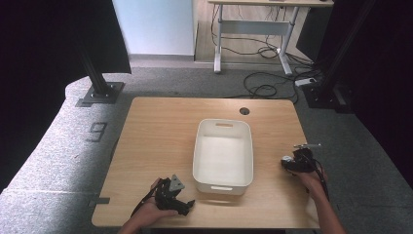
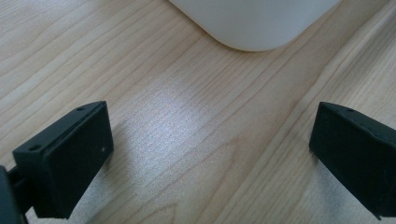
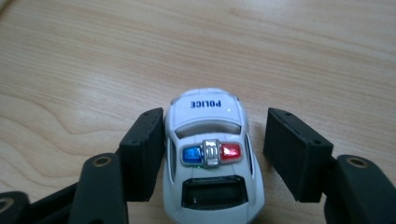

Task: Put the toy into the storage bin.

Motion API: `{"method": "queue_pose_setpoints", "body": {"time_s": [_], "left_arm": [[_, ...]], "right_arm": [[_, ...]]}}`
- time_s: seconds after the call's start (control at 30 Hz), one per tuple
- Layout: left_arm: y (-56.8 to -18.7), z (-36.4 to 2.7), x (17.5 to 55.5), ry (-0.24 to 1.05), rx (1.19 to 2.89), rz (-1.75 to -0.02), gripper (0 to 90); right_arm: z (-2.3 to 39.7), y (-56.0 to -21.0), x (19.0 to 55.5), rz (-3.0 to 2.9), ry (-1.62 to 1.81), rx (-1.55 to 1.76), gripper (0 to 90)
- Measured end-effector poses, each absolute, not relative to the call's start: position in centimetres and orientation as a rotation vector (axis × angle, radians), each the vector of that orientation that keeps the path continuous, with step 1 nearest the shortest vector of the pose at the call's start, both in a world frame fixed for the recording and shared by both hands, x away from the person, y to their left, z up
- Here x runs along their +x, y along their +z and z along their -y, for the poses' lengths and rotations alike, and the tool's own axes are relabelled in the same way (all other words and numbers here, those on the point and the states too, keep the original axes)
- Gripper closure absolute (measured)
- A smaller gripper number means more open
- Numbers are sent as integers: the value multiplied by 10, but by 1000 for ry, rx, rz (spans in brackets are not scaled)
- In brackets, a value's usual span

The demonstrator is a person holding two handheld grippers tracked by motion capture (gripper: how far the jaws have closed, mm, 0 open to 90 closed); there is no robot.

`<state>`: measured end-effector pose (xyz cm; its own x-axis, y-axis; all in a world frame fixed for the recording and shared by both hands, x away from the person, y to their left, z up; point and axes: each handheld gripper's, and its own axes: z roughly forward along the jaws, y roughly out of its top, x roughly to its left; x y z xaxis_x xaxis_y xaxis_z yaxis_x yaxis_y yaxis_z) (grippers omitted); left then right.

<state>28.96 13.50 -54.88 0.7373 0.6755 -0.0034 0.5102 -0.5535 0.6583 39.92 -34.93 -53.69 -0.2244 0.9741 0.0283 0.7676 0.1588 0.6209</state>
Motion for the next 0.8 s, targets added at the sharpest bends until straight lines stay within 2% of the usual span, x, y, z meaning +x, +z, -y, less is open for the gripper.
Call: {"method": "queue_pose_setpoints", "body": {"time_s": [0.1, 0.13, 0.33, 0.8], "left_arm": [[-549, -135, 290, 329, 2283, -890, 0], [-549, -135, 290, 330, 2283, -890, 0], [-549, -135, 290, 329, 2283, -890, 0], [-549, -135, 289, 330, 2284, -888, 0]], "right_arm": [[349, -536, 399, -2065, 746, 1658, 492], [348, -535, 399, -2064, 746, 1662, 498], [349, -532, 397, -2073, 765, 1687, 503], [350, -491, 374, -2006, 949, 1651, 503]]}}
